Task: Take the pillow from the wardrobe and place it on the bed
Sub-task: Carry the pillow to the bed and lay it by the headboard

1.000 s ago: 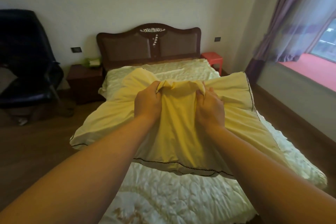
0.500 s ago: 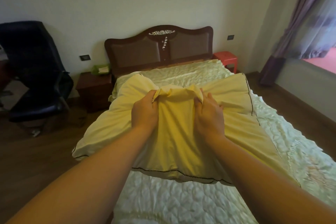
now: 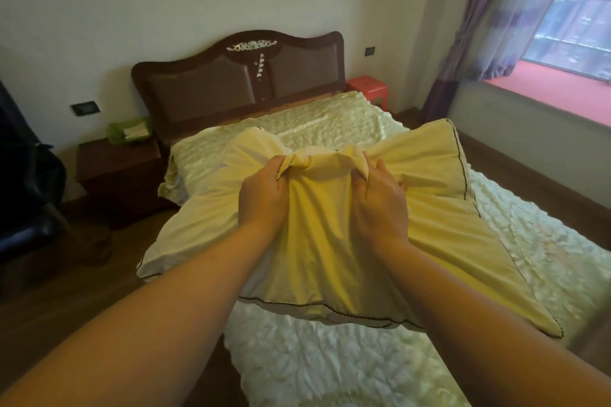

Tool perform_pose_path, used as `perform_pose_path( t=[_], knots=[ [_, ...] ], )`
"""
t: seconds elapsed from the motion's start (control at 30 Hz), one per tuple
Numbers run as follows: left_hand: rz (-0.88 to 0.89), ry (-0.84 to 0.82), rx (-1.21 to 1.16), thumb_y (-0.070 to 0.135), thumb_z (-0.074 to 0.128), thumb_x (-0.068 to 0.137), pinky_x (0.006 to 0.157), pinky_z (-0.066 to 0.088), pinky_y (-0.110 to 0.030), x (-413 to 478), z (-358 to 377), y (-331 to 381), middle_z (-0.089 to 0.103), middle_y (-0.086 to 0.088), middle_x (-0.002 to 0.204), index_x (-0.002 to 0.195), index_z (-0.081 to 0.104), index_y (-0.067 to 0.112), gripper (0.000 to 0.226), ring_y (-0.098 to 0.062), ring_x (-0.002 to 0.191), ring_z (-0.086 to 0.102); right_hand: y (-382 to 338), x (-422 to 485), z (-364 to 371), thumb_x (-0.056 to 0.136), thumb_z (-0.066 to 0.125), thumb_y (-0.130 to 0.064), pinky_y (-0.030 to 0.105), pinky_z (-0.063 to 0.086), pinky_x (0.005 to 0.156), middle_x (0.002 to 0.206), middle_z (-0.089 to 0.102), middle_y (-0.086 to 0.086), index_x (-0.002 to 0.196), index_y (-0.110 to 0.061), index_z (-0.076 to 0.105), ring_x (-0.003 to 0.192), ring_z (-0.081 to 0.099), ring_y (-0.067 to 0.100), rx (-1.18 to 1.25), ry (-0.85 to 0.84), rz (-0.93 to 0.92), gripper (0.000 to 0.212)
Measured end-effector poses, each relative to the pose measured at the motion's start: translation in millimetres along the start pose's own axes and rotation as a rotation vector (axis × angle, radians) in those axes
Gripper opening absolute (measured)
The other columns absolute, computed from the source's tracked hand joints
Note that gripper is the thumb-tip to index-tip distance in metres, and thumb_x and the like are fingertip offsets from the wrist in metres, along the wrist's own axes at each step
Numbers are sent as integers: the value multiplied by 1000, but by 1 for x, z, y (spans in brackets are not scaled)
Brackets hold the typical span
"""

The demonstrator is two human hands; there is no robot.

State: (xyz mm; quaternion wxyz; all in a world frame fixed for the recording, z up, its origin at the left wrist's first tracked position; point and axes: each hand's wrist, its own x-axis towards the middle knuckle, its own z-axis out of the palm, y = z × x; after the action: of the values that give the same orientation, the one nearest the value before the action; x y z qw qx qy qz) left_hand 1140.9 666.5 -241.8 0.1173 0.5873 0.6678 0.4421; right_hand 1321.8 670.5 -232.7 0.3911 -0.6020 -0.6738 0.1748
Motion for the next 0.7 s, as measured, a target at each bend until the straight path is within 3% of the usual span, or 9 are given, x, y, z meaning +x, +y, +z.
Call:
perform_pose_path(
  t=[0.1, 0.3, 0.7],
  knots=[
    [16, -41, -33, 19, 48, 97, 63, 38, -35, 15, -49, -40, 74, -7, 95, 115, 67, 25, 27, -30, 85, 65, -52, -8, 42, 105, 35, -32, 61, 15, 117, 156, 40, -3, 150, -23, 39, 149, 25, 23, -25, 28, 48, 46],
    [8, -48, -66, 25, 48, 96, 71, 51, -46, 56, -132, -104, 74, -8, 96, 115, 66, 28, 27, -34, 88, 66, -138, 1, 111, 105, 33, -35, 59, 14, 119, 156, 39, -5, 150, -25, 39, 150, 23, 21, -56, 21, 66, 46],
    [-7, -35, -80, 27, 42, 98, 74, 52, -49, 147, -188, -198, 73, -10, 98, 114, 66, 25, 28, -36, 90, 65, -212, 62, 216, 105, 31, -35, 58, 10, 120, 157, 39, -6, 150, -25, 39, 150, 22, 20, -111, 5, 45, 47]
  ],
)
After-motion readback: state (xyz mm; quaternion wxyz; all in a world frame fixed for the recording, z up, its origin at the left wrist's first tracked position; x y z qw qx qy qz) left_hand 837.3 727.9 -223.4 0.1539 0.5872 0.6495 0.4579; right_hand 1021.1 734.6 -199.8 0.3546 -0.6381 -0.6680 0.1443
